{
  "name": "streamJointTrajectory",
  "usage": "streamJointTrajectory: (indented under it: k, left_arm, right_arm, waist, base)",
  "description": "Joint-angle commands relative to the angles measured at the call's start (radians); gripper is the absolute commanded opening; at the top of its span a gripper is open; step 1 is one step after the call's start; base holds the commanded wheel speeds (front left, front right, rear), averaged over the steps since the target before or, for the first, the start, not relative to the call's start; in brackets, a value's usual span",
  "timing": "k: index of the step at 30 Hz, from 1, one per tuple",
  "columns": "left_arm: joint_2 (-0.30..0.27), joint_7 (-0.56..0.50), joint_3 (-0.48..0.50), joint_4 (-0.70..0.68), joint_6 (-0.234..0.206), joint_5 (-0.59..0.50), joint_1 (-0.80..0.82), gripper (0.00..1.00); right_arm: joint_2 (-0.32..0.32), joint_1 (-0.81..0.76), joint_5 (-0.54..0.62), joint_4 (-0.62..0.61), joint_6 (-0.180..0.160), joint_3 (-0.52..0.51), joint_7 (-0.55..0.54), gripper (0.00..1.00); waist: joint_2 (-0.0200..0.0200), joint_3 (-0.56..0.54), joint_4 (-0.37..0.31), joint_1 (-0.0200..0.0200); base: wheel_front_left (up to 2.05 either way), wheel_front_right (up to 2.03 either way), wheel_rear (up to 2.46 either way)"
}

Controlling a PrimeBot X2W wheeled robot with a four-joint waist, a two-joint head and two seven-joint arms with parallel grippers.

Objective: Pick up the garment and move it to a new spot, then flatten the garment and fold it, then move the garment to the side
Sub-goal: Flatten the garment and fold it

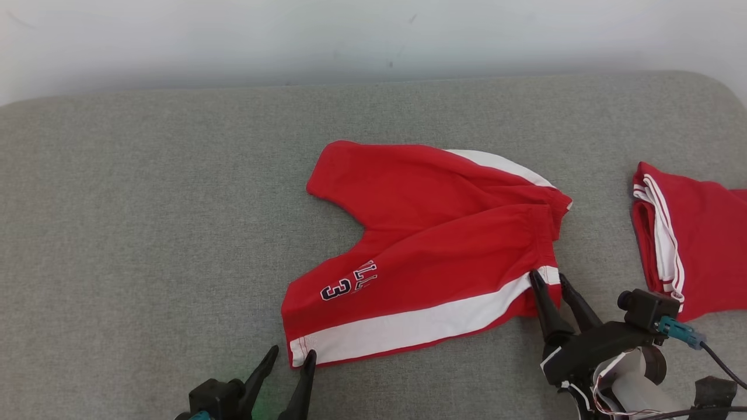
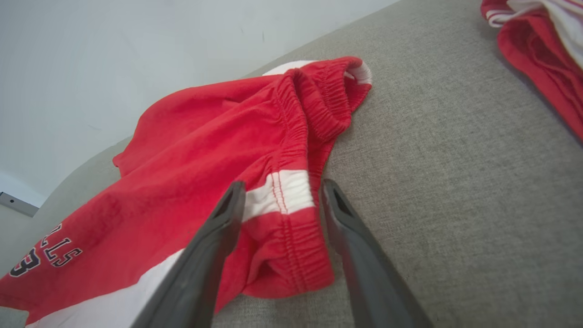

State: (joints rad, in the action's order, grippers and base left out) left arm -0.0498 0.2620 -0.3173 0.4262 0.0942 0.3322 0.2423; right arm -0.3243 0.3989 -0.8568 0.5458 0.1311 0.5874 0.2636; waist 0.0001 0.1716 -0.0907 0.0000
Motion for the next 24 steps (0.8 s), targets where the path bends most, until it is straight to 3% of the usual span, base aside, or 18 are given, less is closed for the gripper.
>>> streamJointTrajectory:
  k: [1,2,7,9,10,11,12,13,15,24]
  left_arm:
    - [-0.002,0.004,-0.001,-0.001,0.0,-0.003,-0.017,1.0]
    - [-0.002,0.004,-0.001,-0.002,-0.001,-0.002,-0.017,1.0]
    - [-0.002,0.004,0.0,-0.008,-0.002,-0.004,-0.013,1.0]
    - [-0.002,0.004,0.001,-0.01,-0.001,-0.005,-0.012,1.0]
    - [-0.002,0.004,0.001,-0.011,0.0,-0.005,-0.012,1.0]
    - [-0.002,0.004,0.001,-0.012,0.0,-0.005,-0.013,1.0]
    - [-0.002,0.004,-0.001,-0.013,0.002,-0.005,-0.013,1.0]
    - [-0.002,0.004,-0.002,-0.015,0.004,-0.004,-0.012,1.0]
    - [-0.002,0.004,-0.007,-0.019,0.009,0.004,-0.01,1.0]
    - [-0.002,0.004,-0.027,0.004,0.019,0.039,0.001,1.0]
  right_arm:
    - [-0.01,0.01,-0.019,0.011,-0.001,0.015,0.0,0.75]
    - [-0.01,0.014,-0.033,0.014,-0.001,0.02,0.0,0.73]
    - [-0.016,0.019,-0.05,0.01,-0.001,0.02,0.0,0.4]
    - [-0.016,0.01,-0.051,0.007,-0.001,0.017,0.0,0.34]
    - [-0.016,0.006,-0.05,0.005,-0.001,0.018,0.0,0.24]
    - [-0.017,0.004,-0.049,0.004,-0.001,0.02,0.0,0.21]
    - [-0.018,0.002,-0.047,0.003,-0.001,0.021,0.0,0.09]
    - [-0.018,0.002,-0.046,0.001,-0.001,0.022,0.0,0.04]
    - [-0.021,0.002,-0.043,-0.005,-0.001,0.023,0.0,0.0]
    - [-0.027,-0.01,-0.03,-0.021,-0.001,0.031,0.0,0.0]
  waist:
    - [-0.0001,0.0,0.004,0.0]
    - [-0.0001,0.001,0.005,0.0]
    - [-0.0001,0.006,0.009,0.0]
    - [-0.0001,0.006,0.009,0.0]
    - [-0.0001,0.005,0.008,0.0]
    - [-0.0001,0.005,0.007,0.0]
    - [-0.0001,0.005,0.005,0.0]
    - [-0.0001,0.005,0.004,0.0]
    - [-0.0001,0.005,0.001,0.0]
    - [-0.0001,0.004,-0.009,0.0]
  base:
    - [0.0,0.0,0.0]
    - [0.0,0.0,0.0]
    - [0.0,0.0,0.0]
    - [0.0,0.0,0.0]
    - [0.0,0.0,0.0]
    - [0.0,0.0,0.0]
    - [0.0,0.0,0.0]
    - [0.0,0.0,0.0]
    - [0.0,0.0,0.0]
    - [0.0,0.0,0.0]
